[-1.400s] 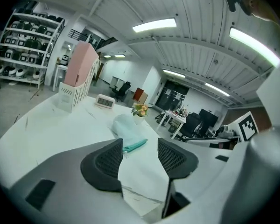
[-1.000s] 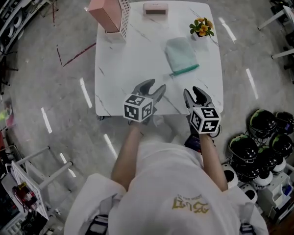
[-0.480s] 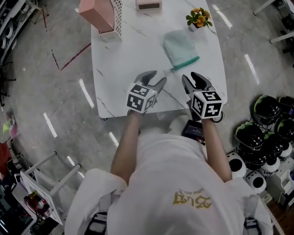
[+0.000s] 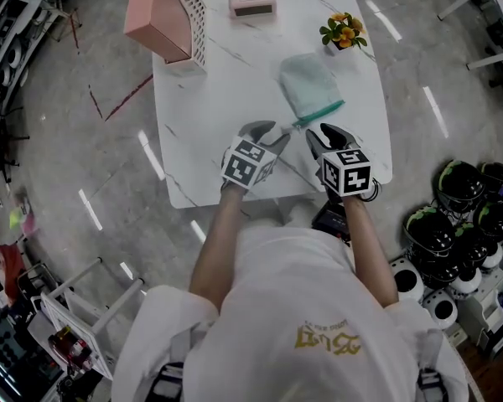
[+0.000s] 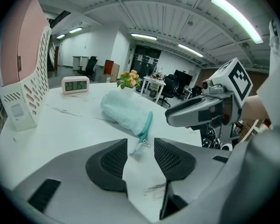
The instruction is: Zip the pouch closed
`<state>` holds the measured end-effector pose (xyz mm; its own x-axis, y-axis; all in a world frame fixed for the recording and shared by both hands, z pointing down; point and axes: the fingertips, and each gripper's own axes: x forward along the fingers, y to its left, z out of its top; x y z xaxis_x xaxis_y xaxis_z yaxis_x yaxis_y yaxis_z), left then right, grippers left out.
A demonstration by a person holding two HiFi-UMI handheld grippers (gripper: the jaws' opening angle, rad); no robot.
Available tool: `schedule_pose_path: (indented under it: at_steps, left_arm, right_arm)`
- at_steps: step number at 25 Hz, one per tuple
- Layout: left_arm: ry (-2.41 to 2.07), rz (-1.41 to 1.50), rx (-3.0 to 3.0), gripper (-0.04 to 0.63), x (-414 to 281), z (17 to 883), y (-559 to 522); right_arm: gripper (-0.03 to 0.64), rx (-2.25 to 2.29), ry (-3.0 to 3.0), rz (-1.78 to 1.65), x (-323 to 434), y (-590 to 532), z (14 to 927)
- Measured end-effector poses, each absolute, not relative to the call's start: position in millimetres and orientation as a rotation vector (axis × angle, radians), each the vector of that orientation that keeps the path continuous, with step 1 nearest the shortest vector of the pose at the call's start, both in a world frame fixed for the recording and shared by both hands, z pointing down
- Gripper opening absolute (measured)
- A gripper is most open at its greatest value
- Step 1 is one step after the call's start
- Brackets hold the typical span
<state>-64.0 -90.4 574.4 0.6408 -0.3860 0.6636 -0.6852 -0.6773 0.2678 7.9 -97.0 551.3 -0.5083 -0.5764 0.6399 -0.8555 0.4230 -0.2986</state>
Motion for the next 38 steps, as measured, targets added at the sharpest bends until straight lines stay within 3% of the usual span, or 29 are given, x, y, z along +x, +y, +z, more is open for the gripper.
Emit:
schedule_pose_path:
  at_steps: [15, 28, 33, 38]
  left_arm:
    - [-0.725, 1.0, 2.356, 0.164, -45, 622, -100]
    - [-0.707, 1.042, 2.366, 0.088, -39, 626, -102]
    - [-0.688, 1.043, 2.371, 0.043, -36, 628, -102]
    - [-0.684, 1.045, 2.37, 0.038, -33, 628, -103]
  right_arm:
    - [0.147, 1.037, -2.139, 0.851, -9, -102, 611]
    - [0.101, 0.966, -2.119, 0.773, -23, -100, 628]
    - [0.032, 0.989, -2.103, 0.756, -21, -101, 629]
    - [0.017, 0.984, -2.099, 0.721, -21, -102, 629]
